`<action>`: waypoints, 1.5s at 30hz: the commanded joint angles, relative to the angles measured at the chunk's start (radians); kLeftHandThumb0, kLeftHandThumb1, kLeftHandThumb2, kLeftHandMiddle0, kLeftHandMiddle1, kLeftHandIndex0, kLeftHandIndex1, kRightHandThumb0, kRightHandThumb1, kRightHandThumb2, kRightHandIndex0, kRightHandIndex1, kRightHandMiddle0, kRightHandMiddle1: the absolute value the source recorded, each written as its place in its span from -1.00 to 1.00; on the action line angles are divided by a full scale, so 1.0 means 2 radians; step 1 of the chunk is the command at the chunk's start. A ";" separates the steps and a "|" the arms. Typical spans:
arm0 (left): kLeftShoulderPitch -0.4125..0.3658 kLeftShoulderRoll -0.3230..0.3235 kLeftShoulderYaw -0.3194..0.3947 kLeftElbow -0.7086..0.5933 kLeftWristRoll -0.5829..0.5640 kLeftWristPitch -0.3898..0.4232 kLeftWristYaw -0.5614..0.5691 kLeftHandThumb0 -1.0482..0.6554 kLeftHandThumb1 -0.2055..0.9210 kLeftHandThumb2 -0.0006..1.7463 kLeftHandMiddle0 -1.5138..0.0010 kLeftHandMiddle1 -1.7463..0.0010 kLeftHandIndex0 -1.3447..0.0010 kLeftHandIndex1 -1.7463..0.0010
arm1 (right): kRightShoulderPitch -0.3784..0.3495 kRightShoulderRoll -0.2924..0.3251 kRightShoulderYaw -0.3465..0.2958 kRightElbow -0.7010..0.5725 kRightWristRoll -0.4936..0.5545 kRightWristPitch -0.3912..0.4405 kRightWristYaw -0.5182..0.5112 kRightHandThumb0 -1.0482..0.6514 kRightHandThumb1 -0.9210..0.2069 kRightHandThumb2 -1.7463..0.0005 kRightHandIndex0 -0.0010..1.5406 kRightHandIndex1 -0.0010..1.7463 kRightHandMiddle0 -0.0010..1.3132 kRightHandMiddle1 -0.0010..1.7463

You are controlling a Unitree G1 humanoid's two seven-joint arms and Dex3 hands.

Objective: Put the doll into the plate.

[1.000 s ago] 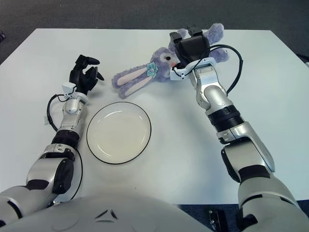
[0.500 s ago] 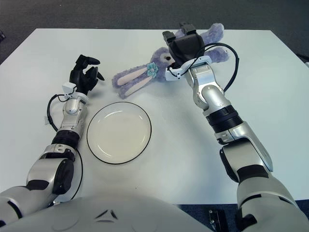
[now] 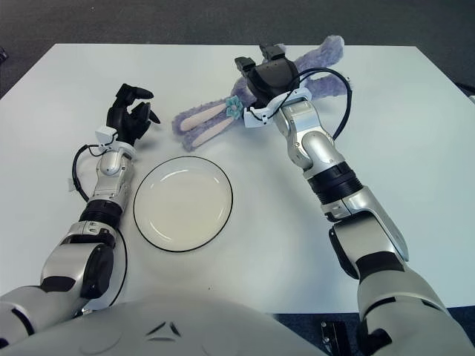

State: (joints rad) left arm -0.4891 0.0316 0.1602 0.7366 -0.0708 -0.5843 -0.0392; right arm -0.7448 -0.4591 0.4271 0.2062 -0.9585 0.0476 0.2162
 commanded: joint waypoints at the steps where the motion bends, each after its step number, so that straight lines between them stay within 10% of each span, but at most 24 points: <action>1: 0.041 -0.012 0.003 0.022 -0.009 0.000 0.001 -0.19 1.00 -0.62 -0.09 -0.96 0.39 -0.76 | -0.019 0.003 -0.006 0.016 0.022 -0.007 0.017 -0.60 -0.86 1.00 -0.91 -1.00 -0.64 -0.99; 21: 0.041 -0.009 0.007 0.014 -0.011 0.008 -0.001 -0.19 1.00 -0.63 -0.09 -0.97 0.39 -0.76 | -0.083 0.012 -0.008 0.248 0.133 -0.157 -0.002 -0.57 -0.85 1.00 -0.93 -1.00 -0.68 -1.00; 45: 0.044 -0.008 0.010 0.001 -0.017 0.007 -0.008 -0.18 1.00 -0.59 -0.05 -1.00 0.44 -0.80 | -0.112 0.026 0.020 0.352 0.127 -0.190 -0.031 -0.56 -0.86 1.00 -0.91 -0.99 -0.66 -0.99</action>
State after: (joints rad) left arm -0.4746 0.0329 0.1746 0.7022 -0.0900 -0.5707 -0.0560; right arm -0.9596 -0.4090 0.4543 0.8696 -0.6958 -0.3247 0.1638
